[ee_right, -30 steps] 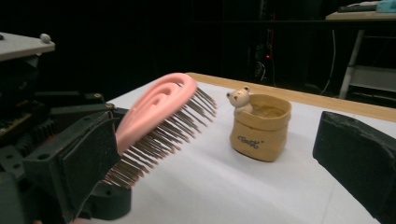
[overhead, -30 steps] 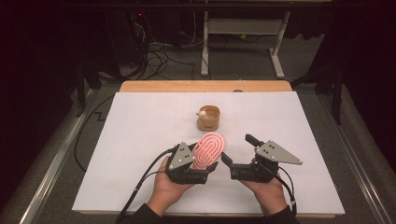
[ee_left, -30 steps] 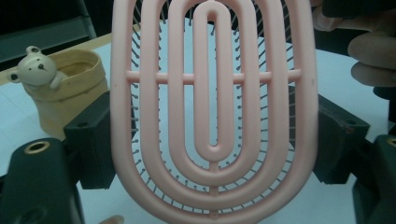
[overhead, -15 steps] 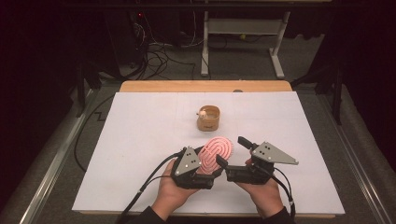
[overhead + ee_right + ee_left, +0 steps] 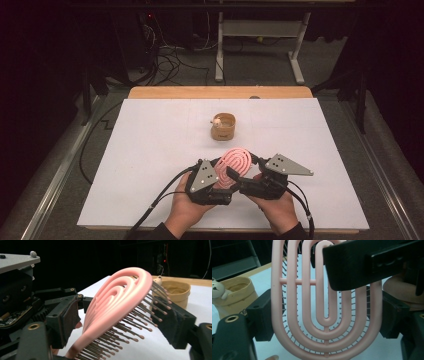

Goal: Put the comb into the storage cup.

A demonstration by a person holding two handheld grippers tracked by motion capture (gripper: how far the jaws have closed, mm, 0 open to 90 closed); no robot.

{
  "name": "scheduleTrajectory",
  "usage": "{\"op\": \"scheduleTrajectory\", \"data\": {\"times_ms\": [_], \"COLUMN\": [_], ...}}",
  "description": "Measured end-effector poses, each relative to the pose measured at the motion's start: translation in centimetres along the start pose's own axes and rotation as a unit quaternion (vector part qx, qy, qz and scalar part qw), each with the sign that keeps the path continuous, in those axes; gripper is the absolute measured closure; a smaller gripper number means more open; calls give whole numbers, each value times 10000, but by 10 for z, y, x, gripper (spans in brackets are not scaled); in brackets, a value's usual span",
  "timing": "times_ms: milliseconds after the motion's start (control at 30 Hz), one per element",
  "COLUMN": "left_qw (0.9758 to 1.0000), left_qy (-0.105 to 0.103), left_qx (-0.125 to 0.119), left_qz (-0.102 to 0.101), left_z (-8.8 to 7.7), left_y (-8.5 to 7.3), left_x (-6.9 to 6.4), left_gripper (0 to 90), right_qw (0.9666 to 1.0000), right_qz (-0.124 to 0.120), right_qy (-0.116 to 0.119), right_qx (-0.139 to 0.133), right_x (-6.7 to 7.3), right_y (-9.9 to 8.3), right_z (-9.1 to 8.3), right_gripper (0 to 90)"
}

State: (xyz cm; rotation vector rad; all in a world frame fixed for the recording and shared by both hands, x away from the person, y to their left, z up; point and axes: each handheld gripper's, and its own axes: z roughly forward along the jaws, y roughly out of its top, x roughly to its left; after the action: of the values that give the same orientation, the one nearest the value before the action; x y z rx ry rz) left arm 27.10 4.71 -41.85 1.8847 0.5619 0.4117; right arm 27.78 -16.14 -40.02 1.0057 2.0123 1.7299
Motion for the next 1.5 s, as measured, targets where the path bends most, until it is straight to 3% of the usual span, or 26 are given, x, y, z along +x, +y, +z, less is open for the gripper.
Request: {"op": "scheduleTrajectory", "data": {"times_ms": [300, 833, 1500], "left_qw": [10000, 10000, 9998], "left_qy": [12, -16, 124], "left_qx": [27, -27, -54], "left_qz": [42, 43, 155], "left_z": [2, 1, 0], "left_y": [-1, 0, 1], "left_x": [-1, 0, -2], "left_gripper": [182, 182, 182], "right_qw": [9991, 9982, 9966], "right_qz": [360, 553, 658], "right_qy": [186, 230, 497], "right_qx": [96, 15, 97], "right_x": [-3, -6, -8], "right_y": [0, 2, 3], "right_z": [0, -3, -3], "right_gripper": [320, 399, 470]}}
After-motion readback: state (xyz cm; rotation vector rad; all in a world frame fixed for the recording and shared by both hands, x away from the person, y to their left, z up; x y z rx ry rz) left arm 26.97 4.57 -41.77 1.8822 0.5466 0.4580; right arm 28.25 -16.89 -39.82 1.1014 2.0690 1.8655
